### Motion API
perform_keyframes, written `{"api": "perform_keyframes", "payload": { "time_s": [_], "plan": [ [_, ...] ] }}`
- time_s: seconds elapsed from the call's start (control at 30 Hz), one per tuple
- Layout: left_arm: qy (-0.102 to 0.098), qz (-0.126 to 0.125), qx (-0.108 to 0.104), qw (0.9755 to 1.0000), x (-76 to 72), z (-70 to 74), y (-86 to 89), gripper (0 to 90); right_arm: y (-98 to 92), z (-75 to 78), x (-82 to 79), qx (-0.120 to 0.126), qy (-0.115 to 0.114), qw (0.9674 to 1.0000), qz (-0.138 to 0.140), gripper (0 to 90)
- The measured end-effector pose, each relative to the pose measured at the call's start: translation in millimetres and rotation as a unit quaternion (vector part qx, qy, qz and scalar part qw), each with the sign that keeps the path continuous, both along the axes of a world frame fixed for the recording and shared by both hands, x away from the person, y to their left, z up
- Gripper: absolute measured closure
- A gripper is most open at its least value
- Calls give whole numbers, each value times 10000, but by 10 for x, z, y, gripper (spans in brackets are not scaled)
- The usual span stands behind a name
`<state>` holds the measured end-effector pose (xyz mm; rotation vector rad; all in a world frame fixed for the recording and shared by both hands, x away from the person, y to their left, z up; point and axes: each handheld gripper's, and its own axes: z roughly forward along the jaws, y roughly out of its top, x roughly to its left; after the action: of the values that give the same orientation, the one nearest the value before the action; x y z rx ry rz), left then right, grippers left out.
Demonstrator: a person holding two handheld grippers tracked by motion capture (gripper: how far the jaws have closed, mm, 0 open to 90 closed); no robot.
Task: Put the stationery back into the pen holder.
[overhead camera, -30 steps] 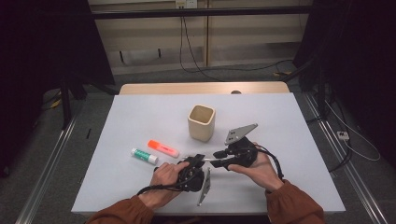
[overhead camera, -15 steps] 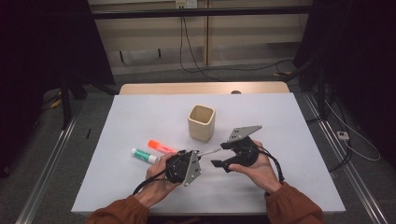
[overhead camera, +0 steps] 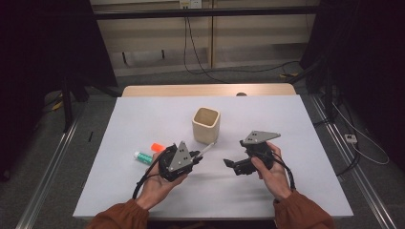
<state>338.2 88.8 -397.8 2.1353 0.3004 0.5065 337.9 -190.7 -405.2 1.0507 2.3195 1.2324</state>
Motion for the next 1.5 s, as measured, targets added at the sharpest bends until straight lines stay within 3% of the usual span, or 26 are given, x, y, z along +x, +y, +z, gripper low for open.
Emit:
{"api": "perform_keyframes", "payload": {
  "time_s": [0.13,0.47,0.6,0.73,0.93,1.2,1.3,1.5],
  "plan": [
    [385,40,-318,9987,50,19,52,782,-65,-34,-58,-35,-182,9995,-266,89],
    [795,112,-904,9927,123,89,171,782,-244,-126,-178,92,-455,9976,-511,86],
    [1027,201,-1240,9867,187,128,240,782,-323,-138,-225,268,-619,9954,-676,82],
    [1046,291,-1418,9839,249,184,282,782,-413,-139,-290,404,-765,9930,-797,70],
    [960,375,-1443,9842,328,236,290,782,-486,-209,-366,459,-775,9911,-982,70],
    [918,550,-1576,9817,454,315,293,783,-635,-269,-472,478,-813,9883,-1201,57],
    [897,571,-1635,9808,505,351,282,782,-671,-303,-512,527,-718,9884,-1231,44],
    [821,679,-1727,9792,599,436,259,782,-710,-323,-588,455,-847,9845,-1466,45]
  ]
}}
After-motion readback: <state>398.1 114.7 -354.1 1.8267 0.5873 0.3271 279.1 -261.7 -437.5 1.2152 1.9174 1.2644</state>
